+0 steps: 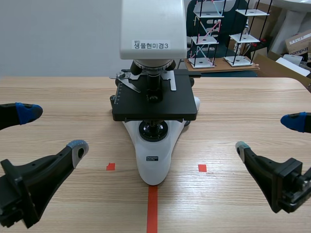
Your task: Point at the fine focus knob
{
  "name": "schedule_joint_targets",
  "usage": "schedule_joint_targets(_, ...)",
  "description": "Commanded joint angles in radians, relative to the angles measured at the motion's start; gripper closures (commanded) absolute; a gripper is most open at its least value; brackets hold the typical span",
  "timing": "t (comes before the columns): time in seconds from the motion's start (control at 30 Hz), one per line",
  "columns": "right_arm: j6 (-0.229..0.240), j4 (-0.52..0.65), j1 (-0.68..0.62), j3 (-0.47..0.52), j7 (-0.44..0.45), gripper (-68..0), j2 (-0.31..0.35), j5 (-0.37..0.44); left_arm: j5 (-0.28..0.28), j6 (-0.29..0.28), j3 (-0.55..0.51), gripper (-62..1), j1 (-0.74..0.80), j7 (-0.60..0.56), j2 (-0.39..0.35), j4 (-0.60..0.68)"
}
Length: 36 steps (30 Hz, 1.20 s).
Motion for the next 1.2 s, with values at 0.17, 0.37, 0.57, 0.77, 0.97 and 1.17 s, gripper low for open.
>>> schedule_joint_targets(0.17,-0.005,0.005,0.009,0.005,0.015,-60.4,0.000,0.007,-0.010,-0.002,-0.003,-62.3,0.007,-0.014,0.005,0.008)
schedule_joint_targets(0.37,-0.008,0.005,0.010,0.005,0.014,-49.8,0.000,0.007,-0.010,-0.002,-0.003,-62.3,0.007,-0.014,0.005,0.008)
schedule_joint_targets(0.57,-0.035,0.002,0.060,0.005,-0.058,-17.0,-0.002,0.006,-0.010,-0.002,-0.003,-62.3,0.007,-0.013,0.005,0.008)
schedule_joint_targets(0.77,-0.046,-0.060,0.152,0.005,-0.074,-3.2,-0.037,-0.002,-0.009,-0.002,-0.003,-62.3,0.007,-0.013,0.005,0.008)
schedule_joint_targets(0.97,-0.052,-0.194,0.246,0.005,-0.019,-0.8,-0.051,-0.031,-0.009,-0.002,-0.003,-62.3,0.007,-0.014,0.005,0.008)
schedule_joint_targets(1.17,-0.048,-0.387,0.385,-0.019,0.068,-0.4,-0.050,-0.054,-0.009,-0.002,-0.003,-62.3,0.007,-0.013,0.005,0.008)
